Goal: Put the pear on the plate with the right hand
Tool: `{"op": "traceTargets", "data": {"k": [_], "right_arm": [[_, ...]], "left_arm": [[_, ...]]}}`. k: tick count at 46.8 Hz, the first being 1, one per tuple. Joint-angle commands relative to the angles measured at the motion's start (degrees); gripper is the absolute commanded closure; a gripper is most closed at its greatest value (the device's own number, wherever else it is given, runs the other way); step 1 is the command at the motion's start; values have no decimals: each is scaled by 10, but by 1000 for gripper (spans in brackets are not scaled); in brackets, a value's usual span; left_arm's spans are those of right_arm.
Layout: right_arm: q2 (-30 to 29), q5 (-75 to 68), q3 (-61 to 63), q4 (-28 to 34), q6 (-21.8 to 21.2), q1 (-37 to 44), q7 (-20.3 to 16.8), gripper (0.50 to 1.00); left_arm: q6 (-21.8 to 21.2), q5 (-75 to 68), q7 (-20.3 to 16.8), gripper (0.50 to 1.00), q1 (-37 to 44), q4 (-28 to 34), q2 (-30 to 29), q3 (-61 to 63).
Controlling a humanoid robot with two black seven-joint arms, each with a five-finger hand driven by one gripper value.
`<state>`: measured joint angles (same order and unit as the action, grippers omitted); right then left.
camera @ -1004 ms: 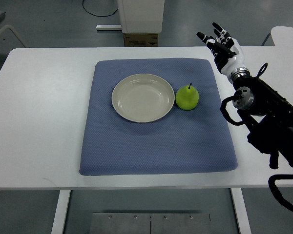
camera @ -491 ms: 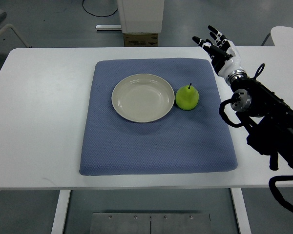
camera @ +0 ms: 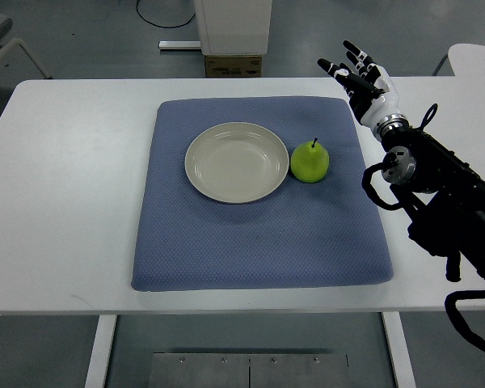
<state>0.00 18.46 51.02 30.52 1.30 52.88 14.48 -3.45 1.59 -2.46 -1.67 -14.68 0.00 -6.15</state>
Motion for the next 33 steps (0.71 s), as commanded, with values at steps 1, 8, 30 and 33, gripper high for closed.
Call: {"op": "traceTargets", "data": {"k": [1, 8, 30, 33], "right_arm": [[0, 0, -1, 0, -1, -1, 1, 500], [0, 0, -3, 0, -1, -1, 1, 500], [0, 0, -4, -4, -12, -3, -23, 500], [0, 0, -4, -3, -13, -4, -24, 500]], "left_arm": [[0, 0, 0, 500, 0, 0, 0, 0], [-1, 0, 0, 500, 0, 0, 0, 0], [0, 0, 0, 500, 0, 0, 0, 0], [0, 0, 0, 500, 0, 0, 0, 0]]}}
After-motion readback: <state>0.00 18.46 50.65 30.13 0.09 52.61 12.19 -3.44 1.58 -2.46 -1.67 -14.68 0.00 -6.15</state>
